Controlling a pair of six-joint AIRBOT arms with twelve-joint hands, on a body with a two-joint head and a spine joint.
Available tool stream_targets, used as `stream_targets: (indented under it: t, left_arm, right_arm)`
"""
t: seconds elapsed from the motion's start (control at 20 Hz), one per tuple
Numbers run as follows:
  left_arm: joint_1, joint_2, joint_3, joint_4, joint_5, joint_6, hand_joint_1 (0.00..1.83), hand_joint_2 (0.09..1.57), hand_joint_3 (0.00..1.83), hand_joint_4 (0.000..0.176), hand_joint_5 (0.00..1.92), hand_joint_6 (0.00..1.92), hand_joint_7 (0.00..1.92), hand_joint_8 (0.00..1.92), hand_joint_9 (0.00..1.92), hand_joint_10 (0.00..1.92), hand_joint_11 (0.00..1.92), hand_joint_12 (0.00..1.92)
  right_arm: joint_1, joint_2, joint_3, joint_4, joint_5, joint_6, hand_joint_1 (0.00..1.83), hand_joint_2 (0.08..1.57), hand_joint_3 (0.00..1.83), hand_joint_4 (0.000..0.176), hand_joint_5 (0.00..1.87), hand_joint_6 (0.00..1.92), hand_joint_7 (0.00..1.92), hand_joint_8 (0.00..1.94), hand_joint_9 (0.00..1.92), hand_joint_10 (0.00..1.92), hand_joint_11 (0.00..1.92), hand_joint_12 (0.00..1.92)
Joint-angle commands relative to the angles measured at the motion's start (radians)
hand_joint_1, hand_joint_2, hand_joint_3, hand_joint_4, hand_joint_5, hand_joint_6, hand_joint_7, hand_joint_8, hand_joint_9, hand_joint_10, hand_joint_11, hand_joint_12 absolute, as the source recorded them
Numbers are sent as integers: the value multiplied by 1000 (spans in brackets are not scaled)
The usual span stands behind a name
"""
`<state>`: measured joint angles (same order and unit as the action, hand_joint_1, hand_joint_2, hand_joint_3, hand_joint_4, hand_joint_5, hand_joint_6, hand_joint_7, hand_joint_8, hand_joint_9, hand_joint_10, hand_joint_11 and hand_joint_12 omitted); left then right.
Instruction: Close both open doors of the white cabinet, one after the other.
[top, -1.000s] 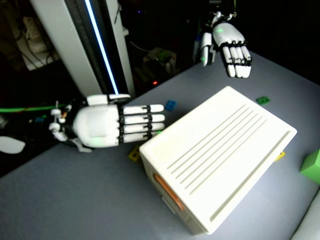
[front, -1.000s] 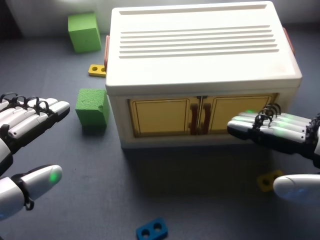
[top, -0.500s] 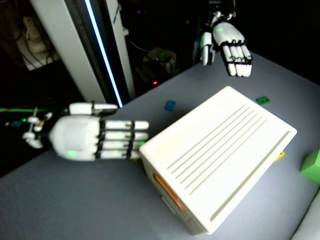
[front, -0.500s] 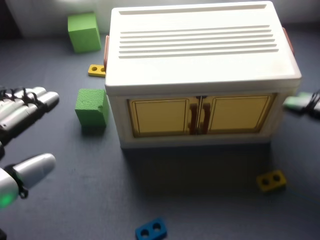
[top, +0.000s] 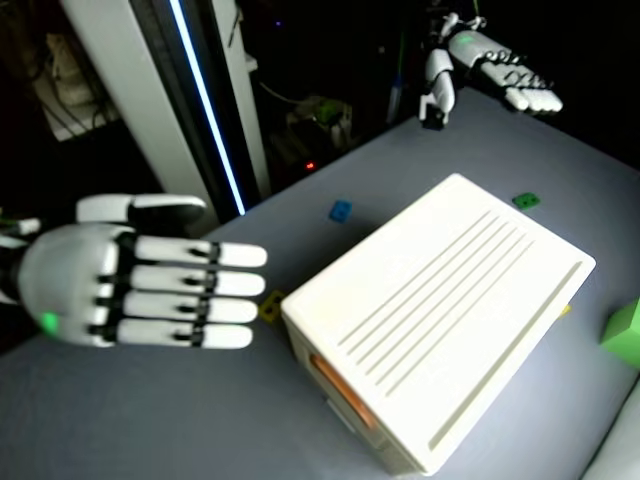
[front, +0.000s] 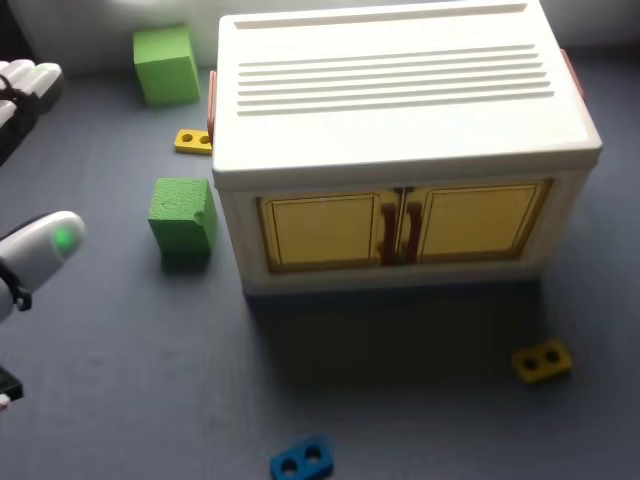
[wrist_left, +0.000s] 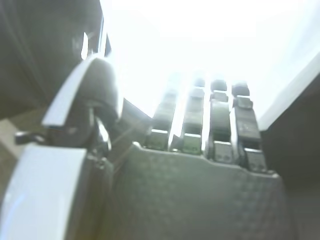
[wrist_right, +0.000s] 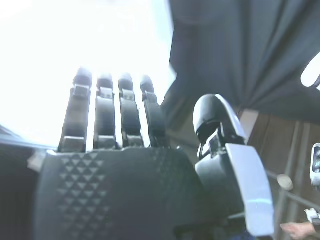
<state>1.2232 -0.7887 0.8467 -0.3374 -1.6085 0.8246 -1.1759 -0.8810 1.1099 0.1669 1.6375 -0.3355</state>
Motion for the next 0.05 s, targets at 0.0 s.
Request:
stream_targets:
  t: [0.0]
  left_arm:
    - [-11,-4,10,8,-123,-28,150,1460,10,0,0,0,0,0,0,0,39,25]
  right_arm:
    - [19,1,2,3,126,6,142,1391,0,15,242,2,201,2,169,1,183,10]
